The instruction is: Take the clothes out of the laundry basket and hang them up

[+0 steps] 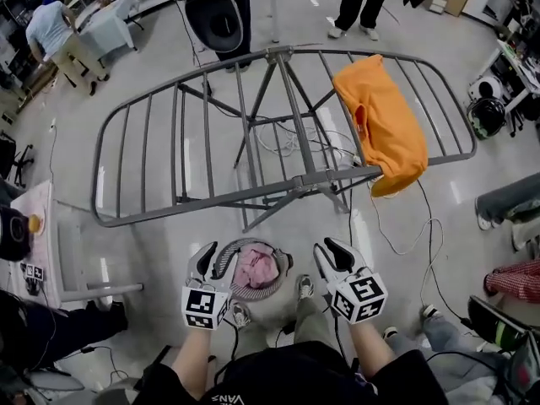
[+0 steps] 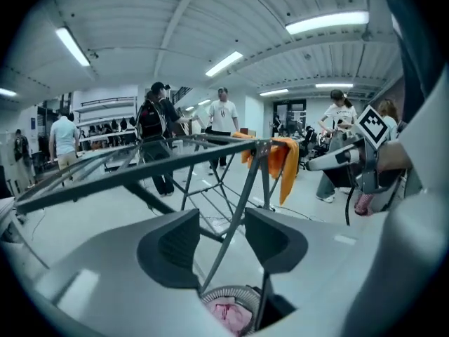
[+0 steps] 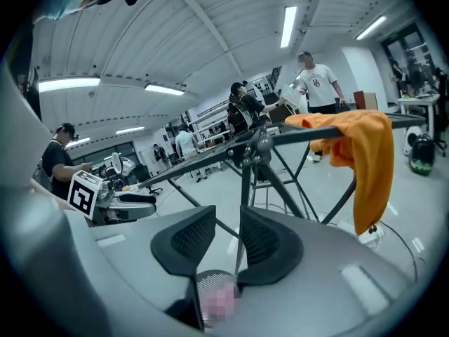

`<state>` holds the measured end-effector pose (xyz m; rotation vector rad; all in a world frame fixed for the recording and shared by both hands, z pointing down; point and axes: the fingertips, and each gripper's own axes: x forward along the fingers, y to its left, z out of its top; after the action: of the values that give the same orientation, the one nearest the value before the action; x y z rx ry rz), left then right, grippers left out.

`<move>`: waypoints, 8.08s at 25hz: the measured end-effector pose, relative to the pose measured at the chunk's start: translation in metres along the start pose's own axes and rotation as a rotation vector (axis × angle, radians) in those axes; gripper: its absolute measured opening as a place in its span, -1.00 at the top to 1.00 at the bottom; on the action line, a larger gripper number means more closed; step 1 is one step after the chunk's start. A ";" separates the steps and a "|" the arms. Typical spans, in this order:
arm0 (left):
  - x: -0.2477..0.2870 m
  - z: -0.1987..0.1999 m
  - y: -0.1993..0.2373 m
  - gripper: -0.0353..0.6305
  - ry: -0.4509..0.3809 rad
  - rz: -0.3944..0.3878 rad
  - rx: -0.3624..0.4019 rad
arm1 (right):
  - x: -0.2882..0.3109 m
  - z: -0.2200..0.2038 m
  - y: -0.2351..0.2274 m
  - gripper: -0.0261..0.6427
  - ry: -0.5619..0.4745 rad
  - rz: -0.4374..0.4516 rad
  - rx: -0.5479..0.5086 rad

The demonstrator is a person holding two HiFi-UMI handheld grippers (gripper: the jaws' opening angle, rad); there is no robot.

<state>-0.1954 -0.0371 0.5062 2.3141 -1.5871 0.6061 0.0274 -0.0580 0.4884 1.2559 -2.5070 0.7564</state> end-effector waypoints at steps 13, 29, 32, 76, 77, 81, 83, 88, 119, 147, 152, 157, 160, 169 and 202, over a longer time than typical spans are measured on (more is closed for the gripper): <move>0.031 -0.235 0.020 0.36 0.363 -0.252 0.047 | 0.064 -0.171 0.047 0.38 0.142 -0.067 0.127; 0.125 -0.492 0.006 0.24 0.756 -0.344 0.124 | 0.133 -0.361 0.016 0.36 0.226 -0.098 0.199; 0.148 -0.528 0.010 0.24 0.807 -0.323 0.112 | 0.142 -0.393 0.016 0.36 0.214 -0.090 0.233; 0.061 -0.342 -0.012 0.85 0.378 -0.471 0.497 | 0.121 -0.348 0.049 0.37 0.336 0.080 0.174; 0.053 -0.327 -0.014 0.85 0.368 -0.485 0.529 | 0.121 -0.341 0.049 0.37 0.346 0.086 0.160; 0.024 -0.271 -0.020 0.85 0.328 -0.556 0.679 | 0.122 -0.312 0.053 0.37 0.385 0.118 0.088; 0.012 -0.245 -0.020 0.85 0.311 -0.584 0.740 | 0.123 -0.298 0.055 0.37 0.402 0.143 0.047; -0.008 -0.180 -0.027 0.85 0.277 -0.676 0.816 | 0.130 -0.278 0.056 0.33 0.446 0.215 -0.113; -0.080 0.034 -0.006 0.85 0.073 -0.366 0.687 | 0.051 -0.109 0.076 0.86 0.279 0.183 -0.336; -0.188 0.237 0.047 0.85 -0.235 0.208 0.432 | -0.004 0.236 0.147 0.86 -0.005 0.528 -0.797; -0.213 0.277 0.057 0.85 -0.279 0.252 0.452 | -0.018 0.287 0.169 0.86 -0.041 0.574 -0.820; -0.230 0.342 0.066 0.85 -0.403 0.283 0.490 | -0.044 0.331 0.188 0.86 -0.071 0.611 -0.819; -0.232 0.368 0.073 0.85 -0.414 0.291 0.489 | -0.050 0.360 0.192 0.86 -0.103 0.594 -0.856; -0.244 0.460 0.096 0.85 -0.457 0.384 0.552 | -0.019 0.476 0.204 0.86 -0.148 0.568 -0.904; -0.185 0.462 0.173 0.85 -0.354 0.744 0.451 | 0.236 0.568 0.301 0.85 -0.150 0.706 -1.035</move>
<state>-0.3287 -0.1542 0.0100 2.1377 -2.7689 0.8019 -0.3444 -0.3770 0.0098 0.0708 -2.7668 -0.5640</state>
